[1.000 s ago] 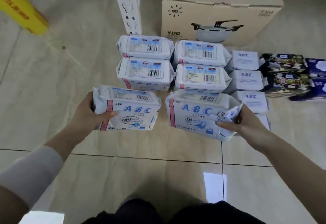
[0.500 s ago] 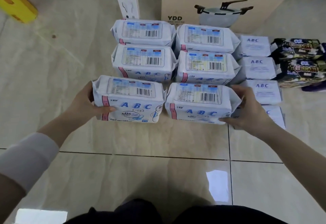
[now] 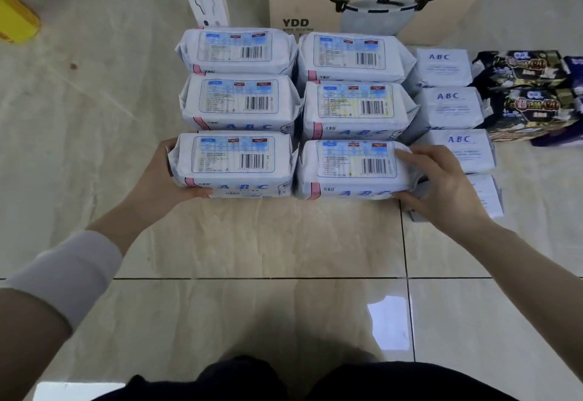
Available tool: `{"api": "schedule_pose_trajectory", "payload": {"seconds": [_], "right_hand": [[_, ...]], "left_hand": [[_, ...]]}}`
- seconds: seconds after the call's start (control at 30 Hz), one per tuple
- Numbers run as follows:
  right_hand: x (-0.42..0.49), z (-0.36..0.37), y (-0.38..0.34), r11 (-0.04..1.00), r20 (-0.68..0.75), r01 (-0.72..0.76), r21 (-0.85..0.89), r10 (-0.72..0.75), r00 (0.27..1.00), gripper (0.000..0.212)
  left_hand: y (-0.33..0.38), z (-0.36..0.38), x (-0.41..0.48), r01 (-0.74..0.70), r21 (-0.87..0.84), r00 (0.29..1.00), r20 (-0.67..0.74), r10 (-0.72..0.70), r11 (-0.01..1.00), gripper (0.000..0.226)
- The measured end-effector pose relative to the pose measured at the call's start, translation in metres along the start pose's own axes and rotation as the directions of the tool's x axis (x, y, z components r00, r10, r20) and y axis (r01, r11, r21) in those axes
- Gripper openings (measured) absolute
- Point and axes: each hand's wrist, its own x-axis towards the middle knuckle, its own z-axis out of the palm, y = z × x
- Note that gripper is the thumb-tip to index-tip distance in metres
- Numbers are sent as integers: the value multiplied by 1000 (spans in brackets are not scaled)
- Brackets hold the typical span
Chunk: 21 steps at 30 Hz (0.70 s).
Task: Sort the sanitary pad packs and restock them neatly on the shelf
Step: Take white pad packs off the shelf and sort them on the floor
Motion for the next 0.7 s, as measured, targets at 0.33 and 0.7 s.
{"api": "schedule_pose_trajectory", "payload": {"seconds": [0.33, 0.7], "right_hand": [[10, 4, 1, 999, -48, 23, -47, -26, 999, 67], [11, 4, -5, 996, -21, 9, -84, -11, 1000, 71]], "left_hand": [[14, 9, 5, -13, 123, 994, -104, 26, 992, 75], [21, 22, -2, -33, 42, 991, -128, 38, 999, 74]]}}
